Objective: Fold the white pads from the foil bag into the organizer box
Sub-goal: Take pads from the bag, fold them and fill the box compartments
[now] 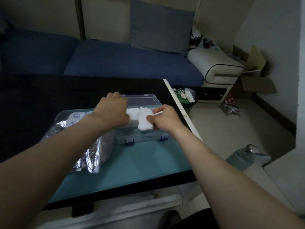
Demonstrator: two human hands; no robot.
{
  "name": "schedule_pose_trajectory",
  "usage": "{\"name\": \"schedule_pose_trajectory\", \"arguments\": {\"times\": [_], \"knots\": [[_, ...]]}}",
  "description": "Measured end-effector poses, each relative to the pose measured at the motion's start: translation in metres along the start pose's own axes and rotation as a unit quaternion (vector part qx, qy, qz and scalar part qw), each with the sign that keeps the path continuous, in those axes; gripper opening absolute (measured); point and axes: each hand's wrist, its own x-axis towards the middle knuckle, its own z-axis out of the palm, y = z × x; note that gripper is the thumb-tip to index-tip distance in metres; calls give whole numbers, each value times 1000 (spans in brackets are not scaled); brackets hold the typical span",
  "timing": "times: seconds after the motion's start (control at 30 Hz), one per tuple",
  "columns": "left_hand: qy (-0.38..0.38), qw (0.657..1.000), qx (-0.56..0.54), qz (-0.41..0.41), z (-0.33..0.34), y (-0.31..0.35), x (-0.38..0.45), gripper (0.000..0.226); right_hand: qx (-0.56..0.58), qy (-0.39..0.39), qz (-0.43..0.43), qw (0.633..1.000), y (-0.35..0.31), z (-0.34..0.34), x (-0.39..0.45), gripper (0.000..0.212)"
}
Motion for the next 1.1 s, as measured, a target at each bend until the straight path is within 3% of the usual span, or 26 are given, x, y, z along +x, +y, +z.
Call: {"name": "schedule_pose_trajectory", "arguments": {"times": [0.1, 0.27, 0.43, 0.53, 0.6, 0.73, 0.93, 1.1], "knots": [[-67, 995, -25, -67, -2, -9, -14, 53, -35, -18, -13, 999, -11, 29, -7, 26], [-107, 987, -69, -94, 12, -16, -18, 19, -141, -59, -16, 988, -21, 58, -13, 8], [-138, 980, -108, -97, 24, -24, -13, 24, -218, -73, 13, 973, -27, 68, -5, 12], [-133, 978, -127, -102, 25, -29, -11, 17, -286, -41, -21, 957, -30, 65, -6, 36], [-110, 980, -126, -108, 22, -33, -10, 15, -332, -26, -37, 942, -32, 64, -9, 41], [-92, 984, -108, -106, 20, -33, -17, 26, -308, -33, -20, 951, -33, 69, -10, 31], [-138, 983, -78, -95, 20, -29, -27, 25, -275, -83, 30, 957, -34, 75, -13, 16], [-207, 950, -182, -147, 17, -25, -29, 23, -271, -135, 52, 952, -40, 72, -13, 20]]}}
